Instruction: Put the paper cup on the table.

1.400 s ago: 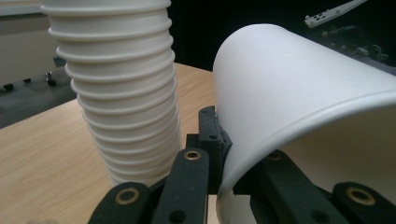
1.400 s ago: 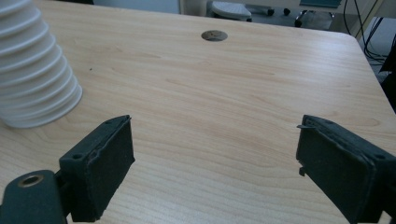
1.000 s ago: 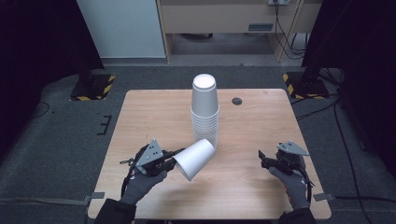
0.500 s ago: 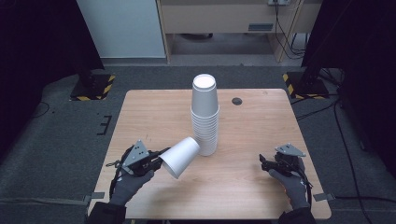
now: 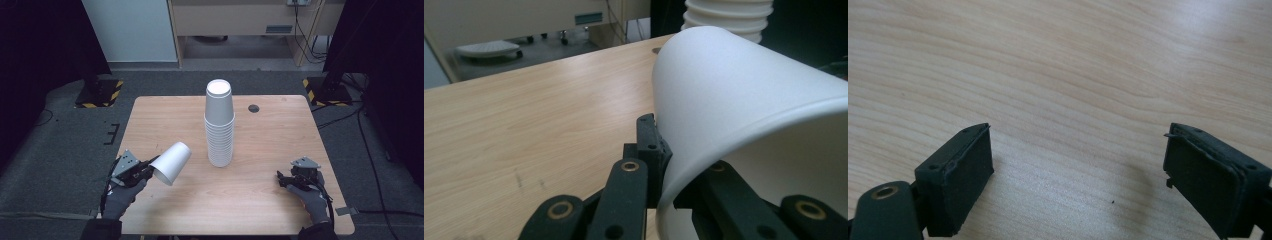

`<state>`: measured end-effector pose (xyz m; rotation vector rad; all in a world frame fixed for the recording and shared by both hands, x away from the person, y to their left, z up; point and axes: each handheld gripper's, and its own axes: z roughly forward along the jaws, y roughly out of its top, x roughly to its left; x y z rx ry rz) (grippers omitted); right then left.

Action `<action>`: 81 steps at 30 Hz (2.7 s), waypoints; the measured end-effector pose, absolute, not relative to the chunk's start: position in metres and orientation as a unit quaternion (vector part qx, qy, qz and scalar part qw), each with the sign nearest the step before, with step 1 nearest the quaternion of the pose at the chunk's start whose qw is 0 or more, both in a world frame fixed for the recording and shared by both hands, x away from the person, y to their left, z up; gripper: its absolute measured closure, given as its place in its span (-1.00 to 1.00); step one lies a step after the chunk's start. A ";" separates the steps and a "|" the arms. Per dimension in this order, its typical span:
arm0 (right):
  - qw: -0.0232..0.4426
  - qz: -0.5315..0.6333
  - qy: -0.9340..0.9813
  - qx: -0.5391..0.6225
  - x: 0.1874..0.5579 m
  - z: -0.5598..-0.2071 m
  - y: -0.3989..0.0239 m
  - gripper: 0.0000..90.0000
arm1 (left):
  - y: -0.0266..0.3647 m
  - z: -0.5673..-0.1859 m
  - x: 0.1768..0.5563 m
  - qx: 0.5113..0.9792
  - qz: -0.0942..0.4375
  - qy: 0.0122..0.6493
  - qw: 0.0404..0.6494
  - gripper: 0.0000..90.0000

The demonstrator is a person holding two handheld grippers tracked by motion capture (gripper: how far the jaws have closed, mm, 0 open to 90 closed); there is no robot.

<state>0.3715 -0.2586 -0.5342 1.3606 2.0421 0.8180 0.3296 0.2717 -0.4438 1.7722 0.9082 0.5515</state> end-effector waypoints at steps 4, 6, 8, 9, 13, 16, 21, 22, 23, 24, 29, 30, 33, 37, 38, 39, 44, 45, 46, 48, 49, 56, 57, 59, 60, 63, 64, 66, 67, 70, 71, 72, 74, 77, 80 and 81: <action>0.270 0.305 0.759 0.508 0.372 -0.537 -0.260 -0.74 | 0.281 -0.446 0.331 0.735 0.231 0.399 0.496 0.91; 0.268 0.308 0.756 0.512 0.372 -0.537 -0.260 -0.74 | 0.286 -0.447 0.332 0.735 0.234 0.412 0.486 0.91; 0.263 0.311 0.756 0.513 0.372 -0.538 -0.260 -0.74 | 0.291 -0.448 0.334 0.734 0.233 0.426 0.475 0.91; 0.262 0.311 0.755 0.514 0.372 -0.538 -0.261 -0.74 | 0.293 -0.447 0.335 0.736 0.234 0.431 0.468 0.90; 0.258 0.312 0.757 0.513 0.373 -0.538 -0.261 -0.75 | 0.299 -0.445 0.338 0.741 0.235 0.450 0.439 0.90; 0.256 0.314 0.755 0.516 0.373 -0.538 -0.262 -0.75 | 0.304 -0.441 0.341 0.742 0.237 0.463 0.424 0.90; 0.247 0.315 0.751 0.525 0.373 -0.538 -0.262 -0.75 | 0.313 -0.435 0.346 0.753 0.233 0.480 0.385 0.90; 0.246 0.315 0.750 0.527 0.373 -0.538 -0.262 -0.75 | 0.315 -0.433 0.347 0.755 0.233 0.484 0.376 0.90; 0.243 0.316 0.750 0.528 0.374 -0.538 -0.263 -0.75 | 0.317 -0.431 0.347 0.757 0.232 0.488 0.369 0.90; 0.242 0.316 0.748 0.531 0.374 -0.538 -0.262 -0.75 | 0.318 -0.430 0.348 0.755 0.230 0.490 0.369 0.90; 0.238 0.318 0.747 0.534 0.374 -0.539 -0.263 -0.75 | 0.322 -0.425 0.352 0.762 0.223 0.501 0.346 0.90; 0.236 0.318 0.746 0.536 0.374 -0.539 -0.263 -0.75 | 0.323 -0.424 0.353 0.764 0.221 0.501 0.341 0.90; 0.233 0.318 0.744 0.540 0.374 -0.539 -0.263 -0.75 | 0.322 -0.422 0.355 0.773 0.213 0.503 0.323 0.90; 0.233 0.319 0.743 0.541 0.374 -0.539 -0.263 -0.76 | 0.319 -0.418 0.358 0.786 0.200 0.504 0.295 0.90; 0.233 0.319 0.743 0.541 0.374 -0.539 -0.263 -0.76 | 0.319 -0.417 0.359 0.789 0.197 0.505 0.288 0.90; 0.232 0.319 0.743 0.541 0.374 -0.539 -0.263 -0.76 | 0.319 -0.416 0.361 0.793 0.193 0.505 0.282 0.90; 0.232 0.318 0.743 0.542 0.374 -0.539 -0.263 -0.77 | 0.321 -0.414 0.364 0.791 0.187 0.516 0.269 0.90; 0.232 0.318 0.743 0.542 0.374 -0.539 -0.263 -0.77 | 0.321 -0.413 0.364 0.793 0.187 0.517 0.263 0.90; 0.232 0.318 0.742 0.542 0.374 -0.539 -0.263 -0.77 | 0.322 -0.413 0.365 0.792 0.189 0.521 0.257 0.90; 0.232 0.318 0.742 0.542 0.374 -0.539 -0.263 -0.77 | 0.323 -0.413 0.367 0.793 0.187 0.526 0.243 0.90; 0.232 0.318 0.743 0.542 0.374 -0.539 -0.263 -0.77 | 0.324 -0.413 0.368 0.794 0.187 0.528 0.237 0.90; 0.232 0.318 0.742 0.543 0.374 -0.539 -0.263 -0.78 | 0.323 -0.413 0.374 0.800 0.162 0.543 0.197 0.91; 0.232 0.318 0.742 0.543 0.374 -0.539 -0.263 -0.78 | 0.322 -0.412 0.375 0.803 0.157 0.543 0.187 0.91; 0.232 0.318 0.742 0.543 0.374 -0.539 -0.263 -0.78 | 0.321 -0.411 0.376 0.806 0.151 0.545 0.174 0.91; 0.232 0.318 0.742 0.543 0.374 -0.539 -0.263 -0.78 | 0.320 -0.411 0.377 0.807 0.146 0.547 0.171 0.91; 0.232 0.317 0.744 0.541 0.375 -0.539 -0.263 -0.78 | 0.317 -0.409 0.379 0.810 0.137 0.548 0.156 0.91; 0.232 0.317 0.743 0.541 0.374 -0.539 -0.263 -0.78 | 0.316 -0.409 0.380 0.810 0.134 0.550 0.152 0.91; 0.232 0.317 0.743 0.541 0.374 -0.539 -0.263 -0.78 | 0.313 -0.408 0.381 0.815 0.132 0.547 0.138 0.91; 0.232 0.317 0.743 0.541 0.374 -0.539 -0.263 -0.78 | 0.311 -0.408 0.382 0.817 0.132 0.545 0.133 0.91; 0.231 0.318 0.744 0.541 0.375 -0.539 -0.263 -0.78 | 0.307 -0.406 0.385 0.823 0.124 0.539 0.126 0.91; 0.231 0.318 0.743 0.541 0.375 -0.539 -0.263 -0.79 | 0.305 -0.405 0.386 0.826 0.119 0.538 0.121 0.91; 0.231 0.318 0.743 0.541 0.375 -0.539 -0.263 -0.79 | 0.304 -0.405 0.387 0.828 0.115 0.536 0.116 0.91; 0.231 0.318 0.743 0.541 0.375 -0.539 -0.263 -0.79 | 0.300 -0.404 0.389 0.833 0.108 0.532 0.102 0.91; 0.231 0.318 0.743 0.541 0.375 -0.539 -0.263 -0.79 | 0.295 -0.403 0.391 0.841 0.109 0.523 0.084 0.91; 0.231 0.318 0.743 0.541 0.375 -0.539 -0.263 -0.79 | 0.290 -0.402 0.392 0.845 0.095 0.520 0.078 0.91; 0.231 0.318 0.743 0.541 0.375 -0.539 -0.263 -0.79 | 0.289 -0.403 0.392 0.847 0.089 0.519 0.074 0.91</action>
